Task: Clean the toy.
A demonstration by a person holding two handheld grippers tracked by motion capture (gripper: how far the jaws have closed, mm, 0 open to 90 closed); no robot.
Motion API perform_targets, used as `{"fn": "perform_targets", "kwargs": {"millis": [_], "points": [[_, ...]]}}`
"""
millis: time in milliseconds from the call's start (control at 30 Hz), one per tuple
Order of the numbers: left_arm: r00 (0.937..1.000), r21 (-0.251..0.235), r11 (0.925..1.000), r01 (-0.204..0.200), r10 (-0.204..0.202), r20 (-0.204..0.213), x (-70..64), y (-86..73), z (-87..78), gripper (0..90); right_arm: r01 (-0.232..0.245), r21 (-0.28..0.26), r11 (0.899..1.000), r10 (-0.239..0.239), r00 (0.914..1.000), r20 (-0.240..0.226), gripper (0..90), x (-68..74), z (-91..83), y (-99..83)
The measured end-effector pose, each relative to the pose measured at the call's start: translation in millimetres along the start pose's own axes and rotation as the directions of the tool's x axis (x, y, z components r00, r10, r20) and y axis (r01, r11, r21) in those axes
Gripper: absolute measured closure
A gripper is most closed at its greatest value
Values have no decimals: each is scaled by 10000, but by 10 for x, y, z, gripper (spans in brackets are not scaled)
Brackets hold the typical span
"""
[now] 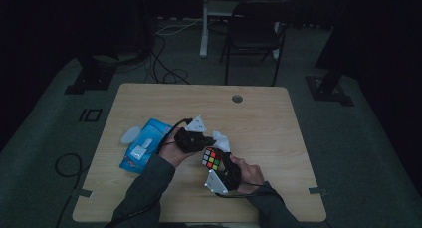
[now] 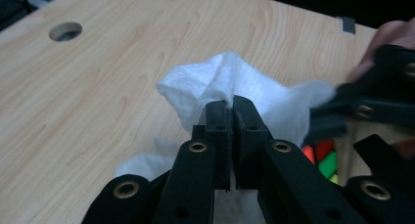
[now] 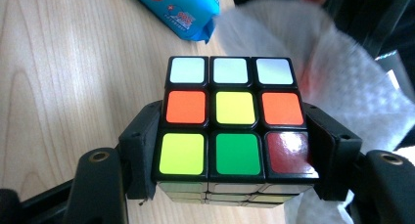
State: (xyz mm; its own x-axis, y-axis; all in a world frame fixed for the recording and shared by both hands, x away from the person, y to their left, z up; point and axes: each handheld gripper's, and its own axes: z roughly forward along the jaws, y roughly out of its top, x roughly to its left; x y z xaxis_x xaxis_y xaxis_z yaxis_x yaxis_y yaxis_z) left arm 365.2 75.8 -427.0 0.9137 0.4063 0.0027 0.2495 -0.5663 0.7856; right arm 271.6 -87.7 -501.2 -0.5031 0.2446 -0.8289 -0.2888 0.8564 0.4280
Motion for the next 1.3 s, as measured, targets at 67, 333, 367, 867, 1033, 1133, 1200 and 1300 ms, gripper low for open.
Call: {"fn": "perform_targets", "kwargs": {"millis": [67,333,367,867,1033,1133,1200,1300], "points": [[10000,-53,10000,-43,42,-40,-22,-7,-29,878,-265,-36,9996,265,9996,-76,339,-28,-3,-15],[9998,-233,9997,35,-40,-216,-66,-84,-83,878,-676,4,9977,676,9972,-317,339,-58,16,-46],[9997,-246,9997,28,-34,-259,-72,-92,-90,878,-751,55,9972,753,9963,-405,339,-60,19,-49],[9958,-747,9966,-345,279,-878,-232,-138,-124,877,-4350,-117,9004,4175,8713,-2580,339,-353,39,-210],[9928,-661,9964,-533,457,-1109,-281,-143,-83,874,-5001,162,8658,4840,8289,-2807,339,-415,57,-259],[9903,-520,9962,-696,627,-1243,-327,-152,-43,874,-5343,351,8446,5198,8024,-2931,339,-437,69,-282],[9906,-419,9962,-764,710,-1172,-349,-154,-14,874,-5505,512,8333,5395,7893,-2932,339,-451,83,-302],[9917,-311,9964,-793,757,-1038,-373,-160,24,875,-5738,783,8152,5702,7715,-2822,338,-477,101,-342]]}}
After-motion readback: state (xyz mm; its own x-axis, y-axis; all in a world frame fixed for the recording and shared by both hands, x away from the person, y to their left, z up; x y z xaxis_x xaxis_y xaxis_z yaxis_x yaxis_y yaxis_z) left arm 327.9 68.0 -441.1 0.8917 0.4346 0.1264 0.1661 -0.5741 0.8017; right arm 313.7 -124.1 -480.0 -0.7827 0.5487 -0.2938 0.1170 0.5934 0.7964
